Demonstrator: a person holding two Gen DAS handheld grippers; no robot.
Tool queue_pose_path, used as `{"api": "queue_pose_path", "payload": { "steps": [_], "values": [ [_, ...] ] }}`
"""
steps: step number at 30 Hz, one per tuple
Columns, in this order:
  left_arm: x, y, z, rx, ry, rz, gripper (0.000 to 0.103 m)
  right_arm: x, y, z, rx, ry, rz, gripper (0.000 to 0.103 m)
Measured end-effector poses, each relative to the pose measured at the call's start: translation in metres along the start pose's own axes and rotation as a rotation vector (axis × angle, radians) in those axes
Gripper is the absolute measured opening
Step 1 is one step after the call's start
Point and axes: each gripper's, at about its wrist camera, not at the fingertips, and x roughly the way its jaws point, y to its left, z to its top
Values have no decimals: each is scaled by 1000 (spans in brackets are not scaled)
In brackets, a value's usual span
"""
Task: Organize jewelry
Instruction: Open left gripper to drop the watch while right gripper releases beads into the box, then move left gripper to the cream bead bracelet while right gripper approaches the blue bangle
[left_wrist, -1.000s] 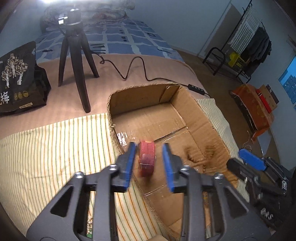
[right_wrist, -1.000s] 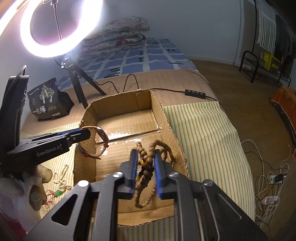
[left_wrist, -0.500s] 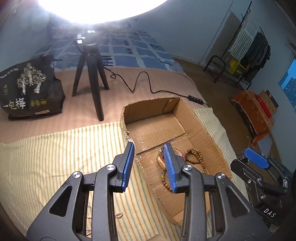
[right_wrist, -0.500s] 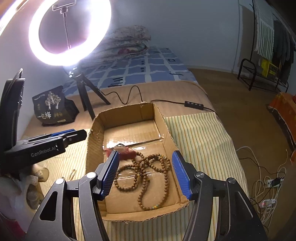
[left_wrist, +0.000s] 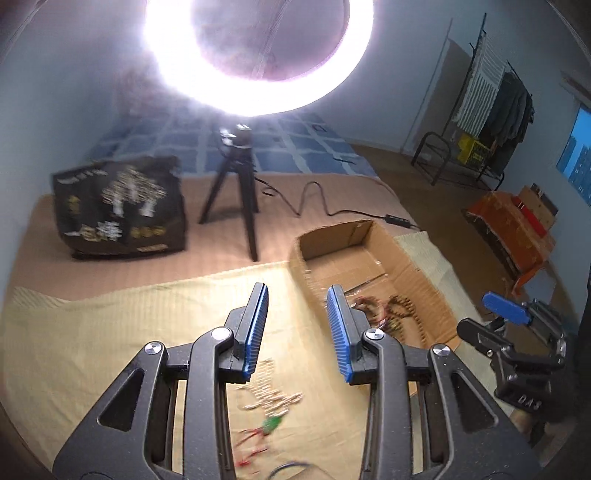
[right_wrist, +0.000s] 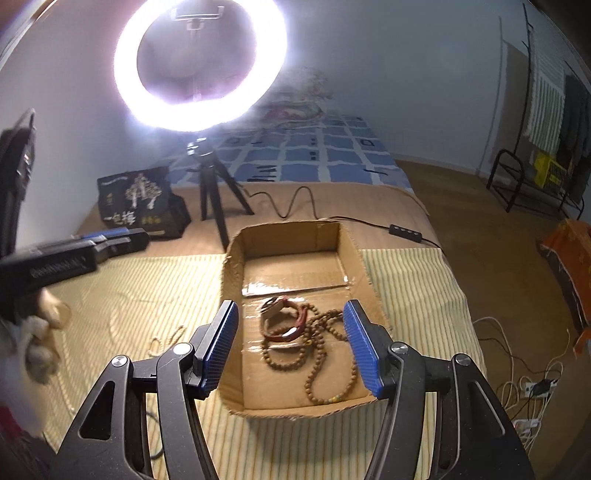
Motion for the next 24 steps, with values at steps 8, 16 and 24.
{"api": "queue_pose_path", "payload": {
  "steps": [8, 16, 24],
  "values": [
    [-47, 48, -40, -1, 9, 28, 47, -9, 37, -16, -55, 11, 111, 72],
    [-63, 81, -92, -20, 71, 36, 47, 2, 74, -44, -146, 90, 156, 72],
    [-48, 92, -138, -39, 167, 16, 47, 19, 102, -80, -215, 184, 187, 72]
  ]
}}
